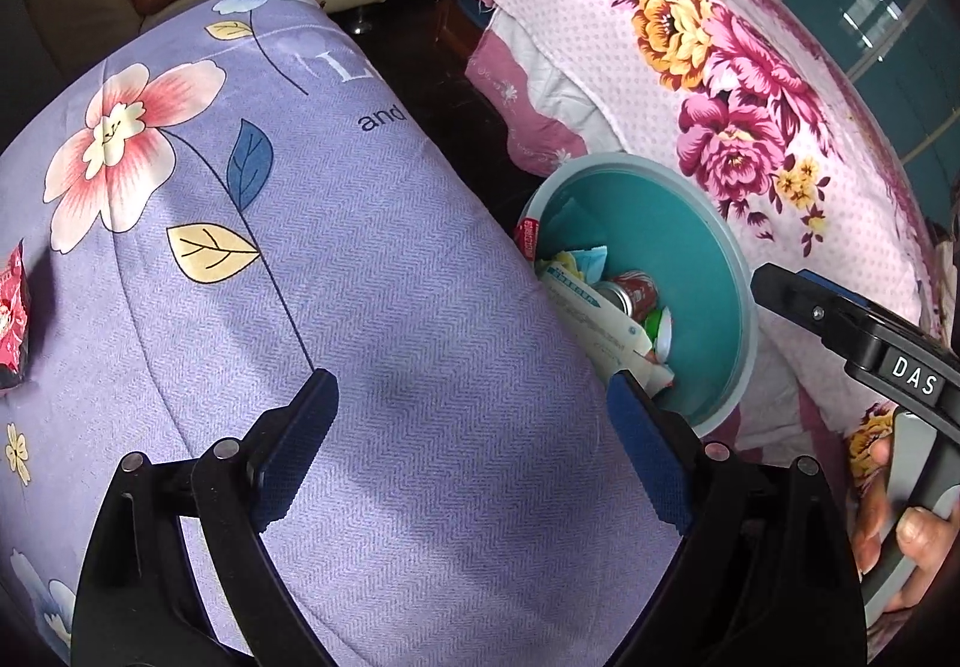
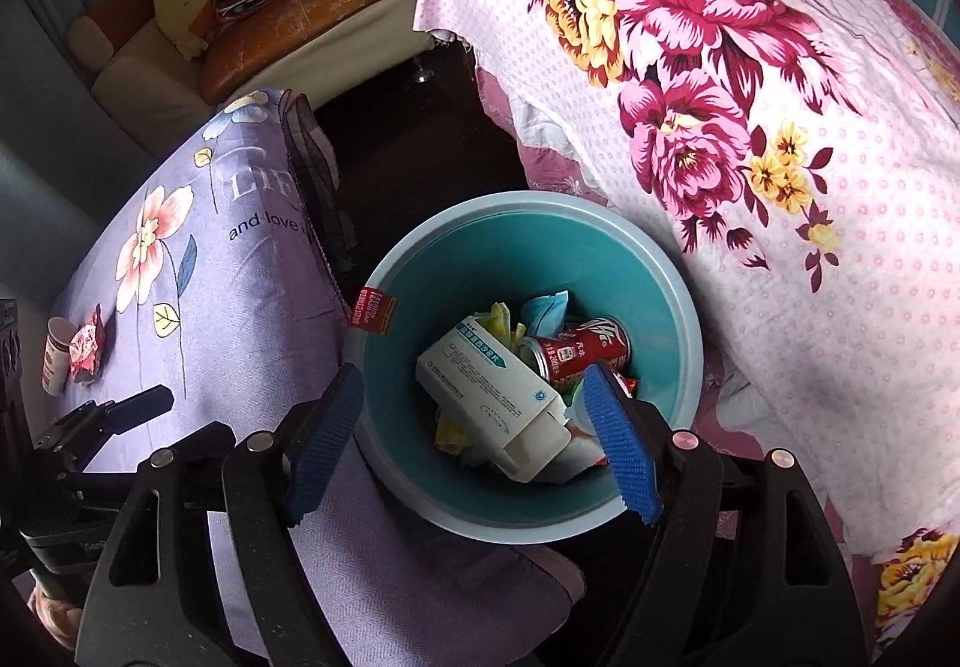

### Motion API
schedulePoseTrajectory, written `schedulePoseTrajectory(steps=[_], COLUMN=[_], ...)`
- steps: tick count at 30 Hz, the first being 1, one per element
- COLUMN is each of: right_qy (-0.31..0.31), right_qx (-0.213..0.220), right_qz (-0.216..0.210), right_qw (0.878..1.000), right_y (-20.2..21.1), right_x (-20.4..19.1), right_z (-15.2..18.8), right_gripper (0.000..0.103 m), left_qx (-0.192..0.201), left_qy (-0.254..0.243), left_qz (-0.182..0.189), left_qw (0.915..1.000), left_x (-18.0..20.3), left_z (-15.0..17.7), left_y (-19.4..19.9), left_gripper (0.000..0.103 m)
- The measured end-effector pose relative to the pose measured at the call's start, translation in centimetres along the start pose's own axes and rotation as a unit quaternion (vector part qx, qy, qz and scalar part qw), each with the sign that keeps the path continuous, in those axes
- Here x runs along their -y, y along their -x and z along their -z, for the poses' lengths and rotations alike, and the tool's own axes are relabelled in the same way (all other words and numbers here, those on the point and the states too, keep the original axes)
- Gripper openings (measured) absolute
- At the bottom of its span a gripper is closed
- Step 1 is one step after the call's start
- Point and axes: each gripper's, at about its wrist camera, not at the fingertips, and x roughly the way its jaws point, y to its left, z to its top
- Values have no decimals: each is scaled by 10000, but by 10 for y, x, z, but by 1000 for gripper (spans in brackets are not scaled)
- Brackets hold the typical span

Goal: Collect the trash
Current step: 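Move left tool to the yogurt cup while right tool approaches the pink wafer wrapper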

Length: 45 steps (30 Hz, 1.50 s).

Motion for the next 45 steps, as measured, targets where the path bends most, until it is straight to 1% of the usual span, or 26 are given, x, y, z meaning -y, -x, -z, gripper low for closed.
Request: schedulePoseTrajectory(steps=[3, 7, 13, 15, 16, 21, 24, 26, 29, 34, 38, 41, 45], right_qy=[119, 307, 677, 829, 914, 1381, 1782, 2109, 2634, 3417, 4031, 4477, 5050], right_qx=[7, -18, -10, -10, -10, -52, -162, -279, -448, -721, -829, -860, -1007], right_qz=[0, -19, -82, -97, -106, -121, -143, -189, -225, -406, -482, -500, -594], right_qw=[9999, 9995, 9977, 9965, 9958, 9903, 9838, 9769, 9634, 9362, 9101, 8886, 8551], right_y=[4, 8, 17, 20, 21, 22, 15, 8, -5, -25, -41, -54, -71], right_x=[-12, -33, -73, -88, -96, -140, -171, -193, -230, -293, -342, -379, -421], right_z=[2, 5, 12, 14, 15, 23, 27, 29, 34, 38, 38, 36, 33], right_gripper=[76, 77, 78, 80, 83, 83, 83, 83, 83, 83, 83, 83, 83], left_qx=[87, 198, 367, 432, 464, 592, 639, 665, 692, 679, 610, 610, 577], left_qy=[84, 239, 519, 611, 651, 797, 856, 919, 1037, 1186, 1221, 1170, 1088], left_qz=[-6, -16, -26, -33, -40, -146, -290, -410, -613, -995, -1217, -1376, -1428], left_qw=[9999, 9995, 9980, 9972, 9968, 9950, 9939, 9927, 9903, 9856, 9831, 9817, 9821], left_x=[-10, -28, -59, -70, -76, -107, -132, -152, -184, -240, -283, -306, -332], left_z=[4, 12, 29, 35, 39, 56, 68, 76, 90, 112, 125, 129, 132], left_y=[10, 25, 47, 54, 58, 76, 86, 94, 106, 124, 136, 142, 146], left_gripper=[91, 91, 91, 91, 91, 91, 91, 91, 91, 91, 91, 91, 91])
